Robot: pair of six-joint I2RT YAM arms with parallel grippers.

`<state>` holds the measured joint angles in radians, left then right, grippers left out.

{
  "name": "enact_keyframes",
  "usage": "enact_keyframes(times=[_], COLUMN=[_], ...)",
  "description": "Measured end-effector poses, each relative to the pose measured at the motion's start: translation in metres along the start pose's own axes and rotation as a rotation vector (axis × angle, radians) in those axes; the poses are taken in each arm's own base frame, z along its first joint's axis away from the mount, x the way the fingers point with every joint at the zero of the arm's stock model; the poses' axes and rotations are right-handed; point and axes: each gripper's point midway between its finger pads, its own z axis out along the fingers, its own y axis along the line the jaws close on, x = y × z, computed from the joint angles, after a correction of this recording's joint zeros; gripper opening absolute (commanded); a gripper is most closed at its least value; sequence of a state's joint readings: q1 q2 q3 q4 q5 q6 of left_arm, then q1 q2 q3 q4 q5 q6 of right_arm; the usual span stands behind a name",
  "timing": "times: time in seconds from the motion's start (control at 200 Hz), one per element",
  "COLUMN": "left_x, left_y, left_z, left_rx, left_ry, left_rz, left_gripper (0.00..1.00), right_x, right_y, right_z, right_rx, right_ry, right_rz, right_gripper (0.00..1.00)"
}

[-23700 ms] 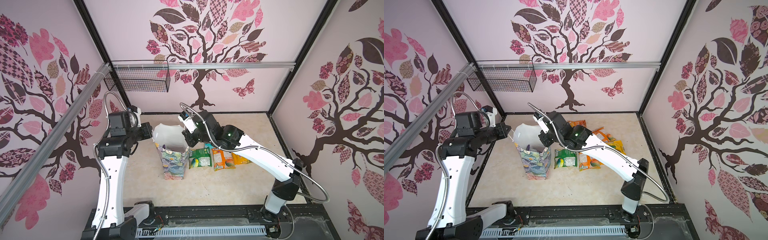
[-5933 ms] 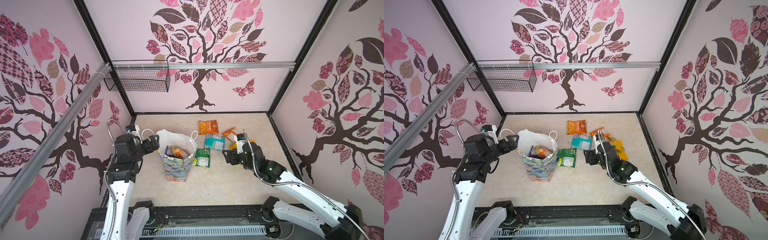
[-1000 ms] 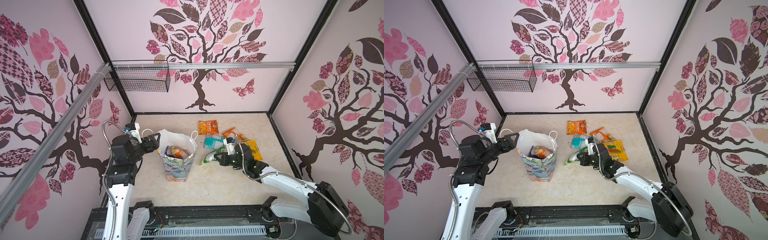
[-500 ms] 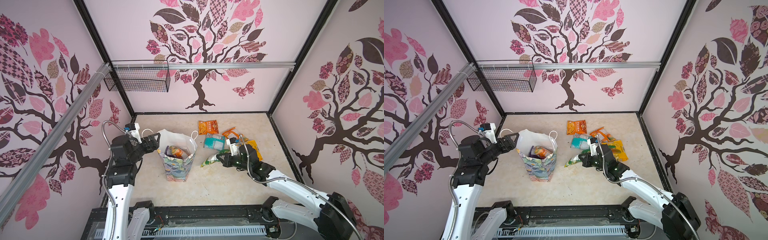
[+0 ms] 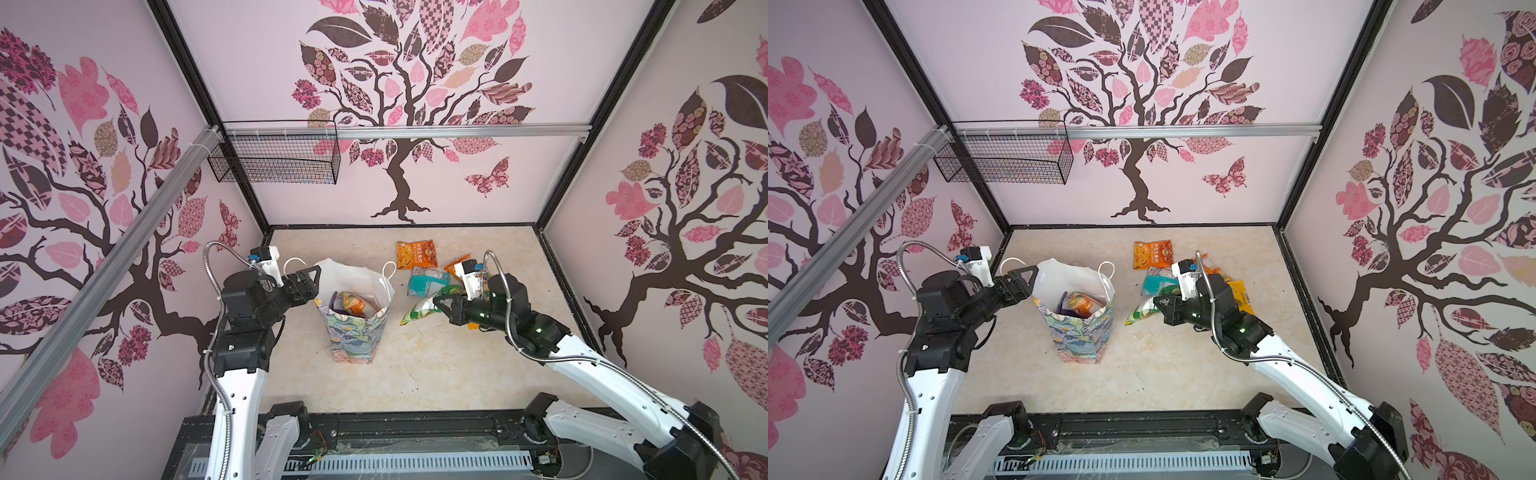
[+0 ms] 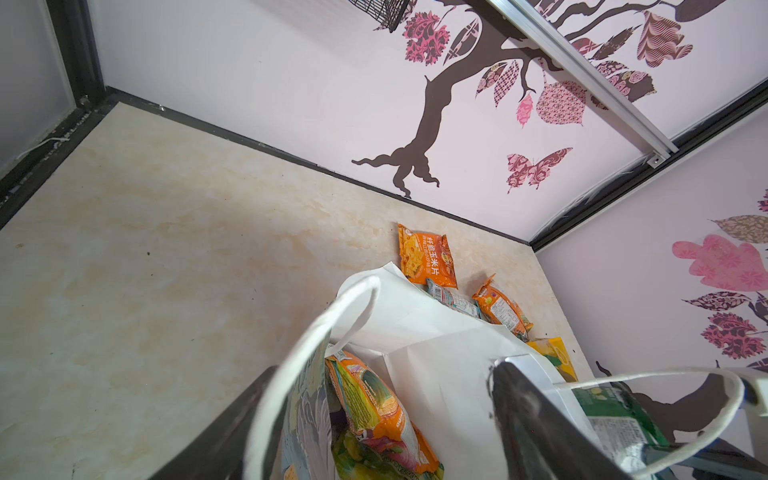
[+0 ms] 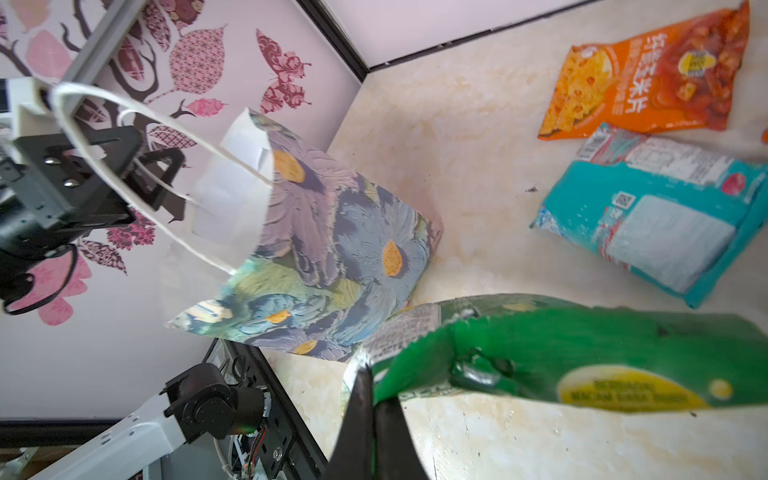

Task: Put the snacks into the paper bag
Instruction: 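Lift the green Spring Tea packet off the table with the right gripper, then carry the green packet over the white bag opening with the right gripper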

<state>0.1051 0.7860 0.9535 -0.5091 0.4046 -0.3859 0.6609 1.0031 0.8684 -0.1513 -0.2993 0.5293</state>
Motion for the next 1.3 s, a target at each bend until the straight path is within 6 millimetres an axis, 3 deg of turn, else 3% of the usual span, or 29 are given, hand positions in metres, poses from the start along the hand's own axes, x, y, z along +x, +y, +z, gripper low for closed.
enact_keyframes(times=[0.245,0.38,0.945,1.175,1.3], left_x=[-0.001,-0.001,0.0,-0.001,0.0], left_y=[-0.001,-0.002,-0.004,-0.003,-0.004], left_z=[-0.002,-0.002,0.0,0.0,-0.001], left_rx=[0.003,0.008,0.021,0.019,0.021], left_ry=[-0.005,-0.007,0.001,0.0,0.001], left_rz=[-0.004,-0.004,-0.008,-0.008,-0.011], left_gripper=[0.82,0.82,0.81,0.69,0.53], right_x=[-0.046,-0.068,-0.129,-0.131,-0.124], right_y=[0.055,0.073,0.157,0.198,0.222], right_z=[-0.025,-0.037,-0.065,-0.058,-0.043], right_rx=[-0.064,-0.066,-0.175,-0.263,-0.306], right_ry=[-0.049,-0.074,-0.129,-0.099,-0.058], right_rz=[-0.111,-0.156,-0.253,-0.293,-0.326], right_gripper=[0.0,0.0,0.0,0.0,0.0])
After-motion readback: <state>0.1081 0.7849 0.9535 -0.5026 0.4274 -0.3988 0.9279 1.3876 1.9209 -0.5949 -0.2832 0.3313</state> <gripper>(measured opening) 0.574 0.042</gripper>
